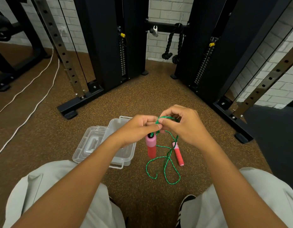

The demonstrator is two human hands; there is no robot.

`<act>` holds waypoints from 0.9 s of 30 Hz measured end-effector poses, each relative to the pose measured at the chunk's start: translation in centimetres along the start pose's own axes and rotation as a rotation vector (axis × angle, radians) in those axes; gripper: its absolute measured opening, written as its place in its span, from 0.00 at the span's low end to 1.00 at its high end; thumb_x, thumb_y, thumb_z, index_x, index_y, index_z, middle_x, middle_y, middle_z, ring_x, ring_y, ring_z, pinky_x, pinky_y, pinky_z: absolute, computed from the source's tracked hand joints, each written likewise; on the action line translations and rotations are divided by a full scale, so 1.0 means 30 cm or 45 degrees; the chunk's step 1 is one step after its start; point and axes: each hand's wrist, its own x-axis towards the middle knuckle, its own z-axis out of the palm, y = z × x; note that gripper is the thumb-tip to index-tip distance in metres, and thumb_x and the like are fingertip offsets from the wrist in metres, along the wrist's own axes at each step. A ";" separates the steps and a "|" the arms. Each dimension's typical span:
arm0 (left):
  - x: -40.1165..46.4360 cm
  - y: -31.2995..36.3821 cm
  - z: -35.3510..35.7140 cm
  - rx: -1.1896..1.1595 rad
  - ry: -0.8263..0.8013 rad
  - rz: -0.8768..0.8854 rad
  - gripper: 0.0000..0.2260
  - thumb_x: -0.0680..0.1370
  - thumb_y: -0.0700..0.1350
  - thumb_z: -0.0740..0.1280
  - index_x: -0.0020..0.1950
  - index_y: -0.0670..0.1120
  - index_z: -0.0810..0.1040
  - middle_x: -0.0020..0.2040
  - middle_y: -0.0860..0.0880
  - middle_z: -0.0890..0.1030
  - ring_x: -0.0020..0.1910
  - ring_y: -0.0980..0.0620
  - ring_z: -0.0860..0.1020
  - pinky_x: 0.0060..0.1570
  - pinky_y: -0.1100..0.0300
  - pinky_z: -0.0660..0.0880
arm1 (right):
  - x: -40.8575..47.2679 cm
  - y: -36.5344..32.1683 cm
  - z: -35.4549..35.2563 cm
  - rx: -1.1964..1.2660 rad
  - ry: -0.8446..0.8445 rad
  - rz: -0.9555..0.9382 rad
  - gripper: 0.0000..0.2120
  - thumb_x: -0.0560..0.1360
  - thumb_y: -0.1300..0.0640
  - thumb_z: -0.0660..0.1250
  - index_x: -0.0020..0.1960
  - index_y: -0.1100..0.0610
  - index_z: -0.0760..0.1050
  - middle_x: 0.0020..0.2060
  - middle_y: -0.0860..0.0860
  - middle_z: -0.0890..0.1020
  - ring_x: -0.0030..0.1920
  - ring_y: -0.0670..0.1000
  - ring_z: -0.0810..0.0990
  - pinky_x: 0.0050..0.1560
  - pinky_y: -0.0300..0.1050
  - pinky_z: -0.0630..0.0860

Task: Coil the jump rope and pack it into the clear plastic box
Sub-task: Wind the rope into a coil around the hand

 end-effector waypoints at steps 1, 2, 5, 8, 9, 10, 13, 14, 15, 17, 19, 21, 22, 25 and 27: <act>0.000 0.001 0.001 0.004 -0.009 -0.003 0.10 0.83 0.37 0.64 0.62 0.42 0.80 0.54 0.48 0.87 0.56 0.55 0.84 0.63 0.60 0.76 | 0.001 0.005 0.002 0.023 0.000 0.005 0.02 0.72 0.53 0.77 0.44 0.49 0.85 0.42 0.47 0.84 0.42 0.51 0.84 0.47 0.59 0.80; 0.001 0.001 0.002 0.013 -0.017 -0.004 0.10 0.83 0.37 0.63 0.62 0.42 0.80 0.56 0.47 0.86 0.57 0.54 0.84 0.65 0.58 0.75 | 0.002 0.011 0.005 0.053 -0.002 0.014 0.02 0.72 0.52 0.77 0.44 0.48 0.85 0.43 0.48 0.84 0.42 0.51 0.85 0.47 0.59 0.81; -0.002 0.002 0.004 0.028 -0.022 -0.008 0.10 0.84 0.38 0.63 0.63 0.43 0.81 0.58 0.47 0.86 0.58 0.51 0.84 0.66 0.55 0.75 | 0.002 0.022 0.007 0.068 0.011 0.020 0.02 0.73 0.54 0.78 0.45 0.50 0.86 0.42 0.49 0.85 0.42 0.51 0.83 0.48 0.56 0.79; -0.006 0.007 0.006 -0.013 0.019 0.019 0.10 0.84 0.40 0.63 0.63 0.41 0.81 0.56 0.49 0.87 0.55 0.52 0.84 0.64 0.56 0.76 | 0.005 0.035 0.001 0.303 0.046 0.108 0.02 0.75 0.60 0.76 0.47 0.56 0.85 0.40 0.51 0.86 0.40 0.50 0.84 0.46 0.52 0.81; -0.007 0.010 0.007 -0.046 0.018 0.028 0.10 0.84 0.39 0.63 0.62 0.40 0.81 0.55 0.49 0.87 0.54 0.53 0.84 0.62 0.58 0.77 | 0.005 0.040 -0.001 0.382 0.055 0.131 0.02 0.75 0.62 0.75 0.47 0.57 0.85 0.39 0.51 0.86 0.39 0.48 0.83 0.44 0.48 0.80; -0.008 0.012 0.008 -0.084 0.008 0.033 0.10 0.84 0.39 0.63 0.61 0.39 0.81 0.54 0.49 0.87 0.52 0.53 0.84 0.60 0.59 0.77 | 0.006 0.045 0.001 0.430 0.068 0.147 0.01 0.76 0.62 0.74 0.47 0.58 0.85 0.38 0.51 0.86 0.39 0.46 0.81 0.43 0.44 0.78; -0.009 0.020 0.010 -0.282 0.004 0.040 0.10 0.83 0.39 0.62 0.60 0.41 0.81 0.53 0.48 0.87 0.51 0.53 0.84 0.60 0.57 0.76 | 0.002 0.061 0.032 0.515 0.098 0.218 0.03 0.78 0.63 0.71 0.50 0.60 0.84 0.41 0.57 0.86 0.41 0.48 0.80 0.43 0.45 0.77; -0.009 0.021 0.011 -0.385 0.019 0.050 0.11 0.83 0.38 0.61 0.60 0.41 0.81 0.53 0.47 0.87 0.51 0.53 0.84 0.60 0.57 0.76 | -0.001 0.063 0.048 0.550 0.101 0.249 0.04 0.79 0.63 0.70 0.51 0.61 0.84 0.42 0.59 0.86 0.41 0.49 0.80 0.43 0.46 0.78; -0.007 0.021 0.010 -0.483 0.037 0.064 0.12 0.83 0.38 0.61 0.61 0.40 0.80 0.55 0.46 0.87 0.52 0.53 0.84 0.59 0.58 0.77 | -0.005 0.066 0.066 0.573 0.099 0.282 0.05 0.80 0.64 0.69 0.53 0.61 0.84 0.42 0.61 0.86 0.40 0.50 0.80 0.42 0.47 0.78; -0.005 0.021 0.008 -0.606 0.065 0.097 0.13 0.83 0.36 0.59 0.65 0.40 0.78 0.60 0.44 0.85 0.57 0.52 0.83 0.56 0.57 0.79 | -0.008 0.067 0.104 0.579 0.070 0.323 0.07 0.81 0.65 0.67 0.55 0.61 0.83 0.39 0.59 0.85 0.37 0.51 0.80 0.39 0.46 0.78; 0.000 0.018 0.007 -0.647 0.078 0.126 0.15 0.83 0.35 0.58 0.69 0.39 0.75 0.65 0.44 0.82 0.63 0.50 0.81 0.59 0.53 0.79 | -0.011 0.067 0.137 0.569 0.022 0.342 0.07 0.82 0.66 0.65 0.54 0.60 0.81 0.38 0.55 0.83 0.34 0.51 0.80 0.36 0.47 0.79; 0.003 0.018 0.000 -0.662 0.110 0.131 0.17 0.83 0.36 0.58 0.72 0.39 0.72 0.69 0.44 0.80 0.67 0.49 0.78 0.63 0.53 0.77 | -0.016 0.071 0.164 0.513 -0.013 0.384 0.07 0.81 0.63 0.67 0.50 0.53 0.80 0.38 0.51 0.83 0.31 0.50 0.81 0.32 0.48 0.78; 0.004 0.018 -0.007 -0.653 0.143 0.125 0.18 0.83 0.37 0.57 0.73 0.39 0.72 0.70 0.45 0.79 0.68 0.49 0.78 0.64 0.53 0.76 | -0.019 0.077 0.175 0.440 -0.014 0.408 0.07 0.80 0.62 0.68 0.49 0.50 0.80 0.40 0.50 0.83 0.30 0.49 0.81 0.31 0.46 0.77; 0.005 0.021 -0.031 -0.542 0.257 0.126 0.18 0.84 0.43 0.56 0.73 0.44 0.72 0.70 0.49 0.79 0.70 0.52 0.76 0.65 0.52 0.71 | -0.029 0.095 0.194 0.222 0.046 0.449 0.06 0.79 0.59 0.71 0.53 0.49 0.80 0.46 0.49 0.82 0.27 0.44 0.80 0.28 0.38 0.74; 0.006 0.024 -0.038 -0.532 0.292 0.109 0.18 0.85 0.47 0.55 0.73 0.46 0.73 0.70 0.51 0.79 0.70 0.53 0.76 0.67 0.48 0.67 | -0.032 0.096 0.198 0.243 0.105 0.464 0.05 0.79 0.58 0.71 0.53 0.51 0.78 0.45 0.50 0.81 0.25 0.42 0.78 0.25 0.37 0.71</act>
